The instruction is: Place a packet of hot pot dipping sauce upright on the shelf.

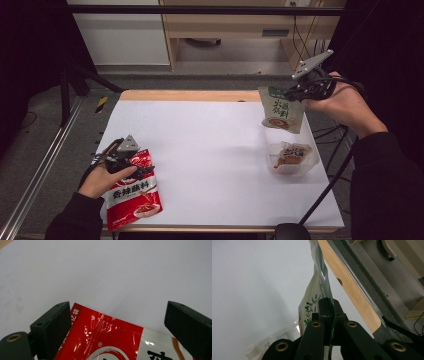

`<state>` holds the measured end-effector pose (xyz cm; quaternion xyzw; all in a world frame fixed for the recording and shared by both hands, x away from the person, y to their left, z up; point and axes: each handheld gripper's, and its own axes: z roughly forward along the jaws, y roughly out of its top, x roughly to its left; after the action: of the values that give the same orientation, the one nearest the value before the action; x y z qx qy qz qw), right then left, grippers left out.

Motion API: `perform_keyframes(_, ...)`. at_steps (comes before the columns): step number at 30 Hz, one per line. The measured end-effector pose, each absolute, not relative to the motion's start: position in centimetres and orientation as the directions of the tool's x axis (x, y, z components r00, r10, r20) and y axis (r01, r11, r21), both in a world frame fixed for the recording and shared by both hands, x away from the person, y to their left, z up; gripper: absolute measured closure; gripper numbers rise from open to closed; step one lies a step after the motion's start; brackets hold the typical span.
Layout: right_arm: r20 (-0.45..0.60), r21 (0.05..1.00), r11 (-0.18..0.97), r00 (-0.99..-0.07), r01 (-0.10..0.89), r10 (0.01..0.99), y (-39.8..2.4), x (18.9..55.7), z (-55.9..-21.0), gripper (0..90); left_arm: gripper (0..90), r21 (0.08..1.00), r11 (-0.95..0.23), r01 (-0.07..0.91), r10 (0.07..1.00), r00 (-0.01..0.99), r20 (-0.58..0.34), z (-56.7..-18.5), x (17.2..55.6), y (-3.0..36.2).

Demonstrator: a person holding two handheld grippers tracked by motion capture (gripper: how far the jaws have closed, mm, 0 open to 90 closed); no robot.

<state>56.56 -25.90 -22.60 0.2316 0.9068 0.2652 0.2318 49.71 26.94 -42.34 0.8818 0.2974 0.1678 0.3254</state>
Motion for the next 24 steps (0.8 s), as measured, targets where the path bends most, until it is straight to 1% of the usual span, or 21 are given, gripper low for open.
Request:
perform_keyframes(11,-0.289,0.606,0.740,-0.786,0.292,0.547,-26.7,56.2,-23.2,90.0,7.2,0.671,-0.616,0.413,0.629,0.771,0.102,-42.4,49.7,26.8)
perform_keyframes(24,-0.258,0.626,0.722,-0.797,0.293,0.546,-27.9,55.2,-24.9,90.0,7.2,0.668,-0.618,0.416,0.629,0.771,0.102,-42.5,49.6,26.9)
